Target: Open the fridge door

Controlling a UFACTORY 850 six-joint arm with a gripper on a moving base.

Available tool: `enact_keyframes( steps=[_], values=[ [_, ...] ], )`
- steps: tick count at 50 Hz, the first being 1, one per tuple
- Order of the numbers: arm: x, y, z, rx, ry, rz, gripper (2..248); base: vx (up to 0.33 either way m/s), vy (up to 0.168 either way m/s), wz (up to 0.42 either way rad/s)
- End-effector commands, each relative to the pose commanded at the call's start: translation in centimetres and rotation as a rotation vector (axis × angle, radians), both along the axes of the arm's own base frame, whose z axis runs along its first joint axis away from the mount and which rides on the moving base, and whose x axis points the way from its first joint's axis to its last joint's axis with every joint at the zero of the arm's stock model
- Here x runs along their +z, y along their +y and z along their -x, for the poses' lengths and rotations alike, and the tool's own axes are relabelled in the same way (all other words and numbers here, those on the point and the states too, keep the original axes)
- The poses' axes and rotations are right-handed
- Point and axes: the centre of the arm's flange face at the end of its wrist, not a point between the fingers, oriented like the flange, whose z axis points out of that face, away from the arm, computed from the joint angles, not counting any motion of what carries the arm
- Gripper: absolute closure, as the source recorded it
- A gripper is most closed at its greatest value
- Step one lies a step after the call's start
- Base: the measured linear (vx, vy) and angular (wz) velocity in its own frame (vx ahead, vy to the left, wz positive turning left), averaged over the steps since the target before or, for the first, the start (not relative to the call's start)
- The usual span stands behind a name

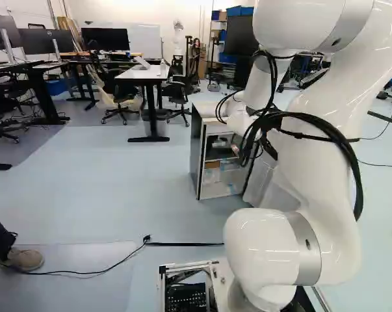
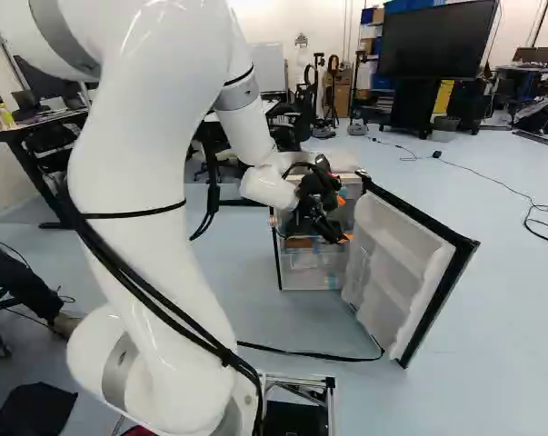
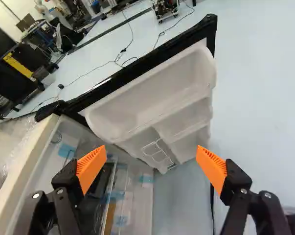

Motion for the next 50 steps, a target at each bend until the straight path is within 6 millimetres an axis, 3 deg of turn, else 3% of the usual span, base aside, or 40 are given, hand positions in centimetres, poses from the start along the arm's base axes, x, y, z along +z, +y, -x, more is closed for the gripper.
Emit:
enact_keyframes(
  steps=[16,50],
  values=[
    [0.3,0.9,1.9,0.133,0.028,0.032,3,0.000,0.000,0.000],
    [0.4,1.1,2.1,0.160,0.032,0.041,3,0.000,0.000,0.000]
  ],
)
